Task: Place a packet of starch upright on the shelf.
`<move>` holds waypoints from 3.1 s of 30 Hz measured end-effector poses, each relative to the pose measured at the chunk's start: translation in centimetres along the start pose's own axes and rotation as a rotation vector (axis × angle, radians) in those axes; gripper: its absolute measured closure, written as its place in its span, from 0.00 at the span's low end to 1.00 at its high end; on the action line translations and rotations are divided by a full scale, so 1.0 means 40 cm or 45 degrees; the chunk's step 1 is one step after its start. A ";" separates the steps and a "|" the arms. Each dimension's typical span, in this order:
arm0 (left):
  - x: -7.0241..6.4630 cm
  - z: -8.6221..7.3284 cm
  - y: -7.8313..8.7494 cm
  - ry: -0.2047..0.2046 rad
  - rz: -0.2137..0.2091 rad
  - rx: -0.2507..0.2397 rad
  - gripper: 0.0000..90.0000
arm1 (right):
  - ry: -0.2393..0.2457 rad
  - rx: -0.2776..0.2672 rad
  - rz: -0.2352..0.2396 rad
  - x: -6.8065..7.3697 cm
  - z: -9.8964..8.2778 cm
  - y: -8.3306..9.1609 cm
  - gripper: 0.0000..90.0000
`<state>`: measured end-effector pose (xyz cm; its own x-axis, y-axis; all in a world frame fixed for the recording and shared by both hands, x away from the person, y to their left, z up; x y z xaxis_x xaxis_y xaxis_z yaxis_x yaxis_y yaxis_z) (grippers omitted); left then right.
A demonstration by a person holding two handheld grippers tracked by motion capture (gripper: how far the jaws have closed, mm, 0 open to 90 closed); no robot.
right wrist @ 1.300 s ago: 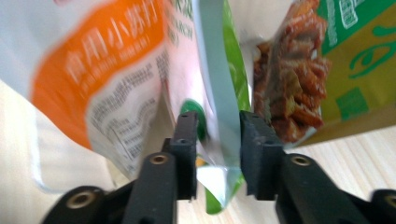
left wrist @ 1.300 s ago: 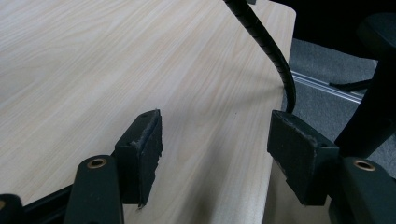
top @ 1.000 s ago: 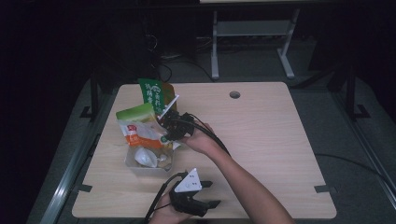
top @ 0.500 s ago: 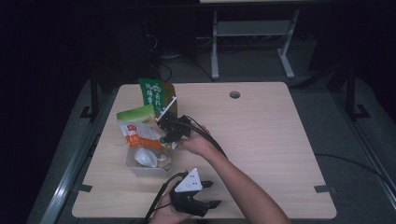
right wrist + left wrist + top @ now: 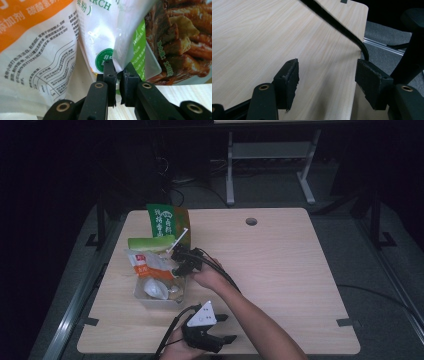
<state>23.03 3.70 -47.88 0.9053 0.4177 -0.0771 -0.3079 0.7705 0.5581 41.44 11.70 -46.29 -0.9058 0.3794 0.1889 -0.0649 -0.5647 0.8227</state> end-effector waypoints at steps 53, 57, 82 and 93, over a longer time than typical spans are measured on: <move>0.057 0.004 0.014 0.012 0.099 -0.002 0.33 | -0.037 -0.328 0.065 -0.052 -0.052 0.186 0.52; 0.064 0.004 0.014 0.009 0.105 0.002 0.33 | -0.071 -0.349 0.086 -0.062 -0.079 0.209 0.49; 0.076 0.007 0.016 0.033 0.113 -0.004 0.31 | -0.178 -0.365 0.045 -0.120 -0.252 0.320 0.38; 0.077 0.007 0.016 0.038 0.115 -0.008 0.30 | -0.220 -0.361 0.023 -0.127 -0.328 0.346 0.36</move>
<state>25.71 5.32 -47.53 0.8646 0.4998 -0.0510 -0.3901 0.7319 0.5586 39.67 -7.65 -42.91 -0.8248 0.4724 0.3106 -0.1854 -0.7450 0.6408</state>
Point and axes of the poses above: each handheld gripper's, and its own axes: y roughly backward along the jaws, z roughly out of its top, x roughly to its left, the point moved 8 cm from there along -y, roughly forward along the jaws, and after that the axes turned 6 degrees about z, right-handed, at the moved point
